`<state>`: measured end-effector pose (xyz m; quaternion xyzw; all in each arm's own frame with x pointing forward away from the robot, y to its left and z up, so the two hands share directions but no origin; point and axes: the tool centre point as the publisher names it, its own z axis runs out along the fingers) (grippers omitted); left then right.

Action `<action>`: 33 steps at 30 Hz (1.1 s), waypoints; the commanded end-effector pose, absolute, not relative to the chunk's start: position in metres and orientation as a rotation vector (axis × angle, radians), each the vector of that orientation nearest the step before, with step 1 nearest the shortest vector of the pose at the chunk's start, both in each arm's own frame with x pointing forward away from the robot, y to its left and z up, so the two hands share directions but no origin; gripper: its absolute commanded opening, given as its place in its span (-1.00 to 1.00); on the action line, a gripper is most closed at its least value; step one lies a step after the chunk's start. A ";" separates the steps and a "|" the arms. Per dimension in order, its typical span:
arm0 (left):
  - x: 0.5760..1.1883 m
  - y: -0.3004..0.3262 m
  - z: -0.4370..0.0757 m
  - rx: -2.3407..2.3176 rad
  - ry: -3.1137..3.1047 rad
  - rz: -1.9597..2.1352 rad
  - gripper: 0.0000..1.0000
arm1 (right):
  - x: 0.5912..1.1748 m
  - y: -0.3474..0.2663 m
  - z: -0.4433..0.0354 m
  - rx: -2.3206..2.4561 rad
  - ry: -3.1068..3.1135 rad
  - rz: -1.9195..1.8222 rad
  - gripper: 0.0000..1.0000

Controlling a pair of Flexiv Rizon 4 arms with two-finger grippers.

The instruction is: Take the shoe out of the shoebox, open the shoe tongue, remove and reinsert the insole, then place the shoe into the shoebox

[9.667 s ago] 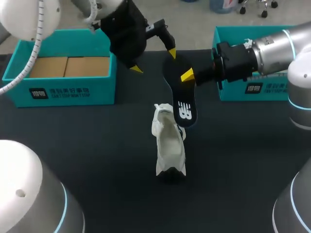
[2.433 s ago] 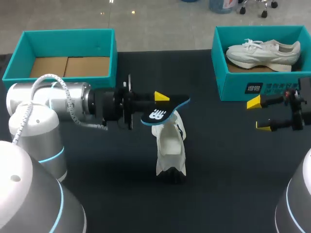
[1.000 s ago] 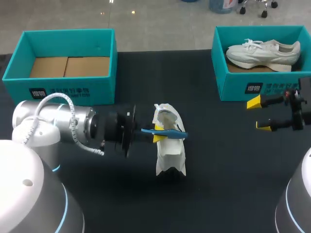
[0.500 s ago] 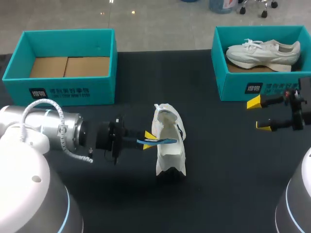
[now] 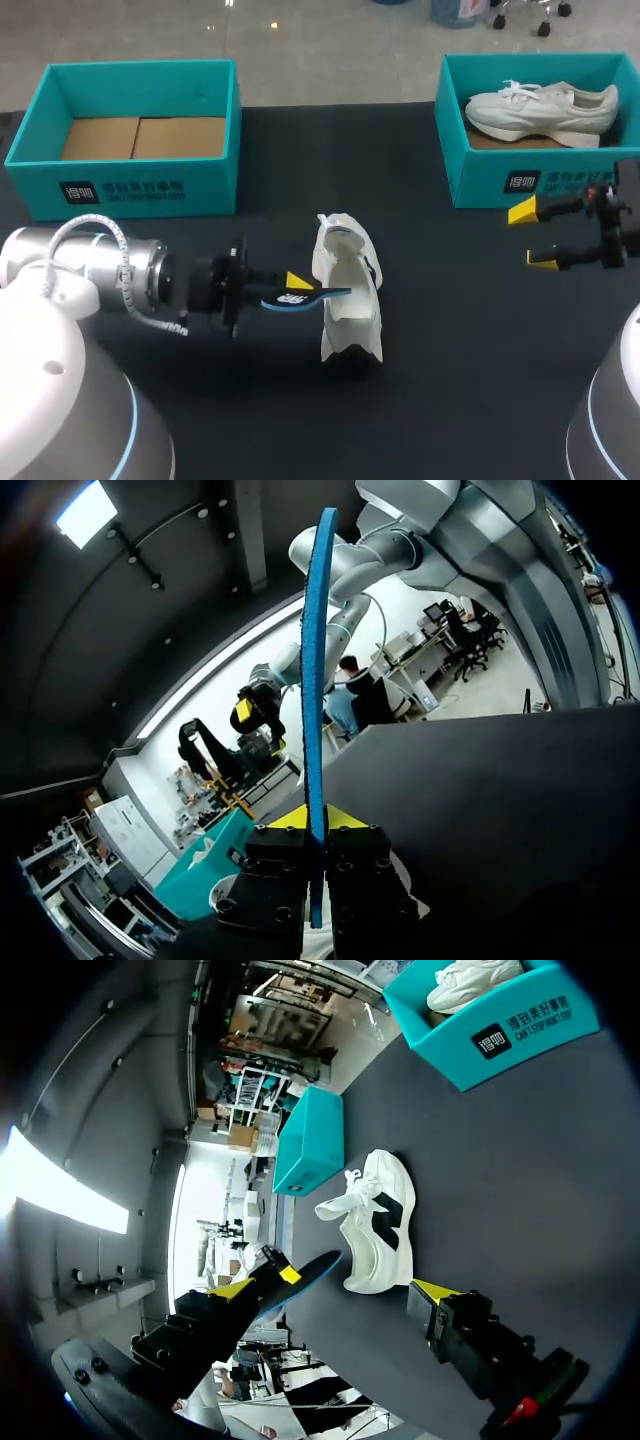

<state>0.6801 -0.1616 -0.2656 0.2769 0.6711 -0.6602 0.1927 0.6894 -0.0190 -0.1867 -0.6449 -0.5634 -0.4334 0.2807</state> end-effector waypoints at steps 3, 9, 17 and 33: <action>0.697 -0.167 -0.277 0.793 1.856 -1.890 -1.00 | 0.688 -0.018 -0.187 -1.732 -1.509 -1.163 1.00; 0.703 -0.169 -0.284 0.793 1.858 -1.899 -1.00 | 0.688 -0.018 -0.187 -1.732 -1.509 -1.163 1.00; 0.704 -0.172 -0.289 0.788 1.879 -1.898 -1.00 | 0.688 -0.018 -0.187 -1.732 -1.509 -1.163 1.00; 0.701 -0.184 -0.271 0.788 1.813 -1.937 -1.00 | 0.688 -0.018 -0.187 -1.732 -1.509 -1.163 1.00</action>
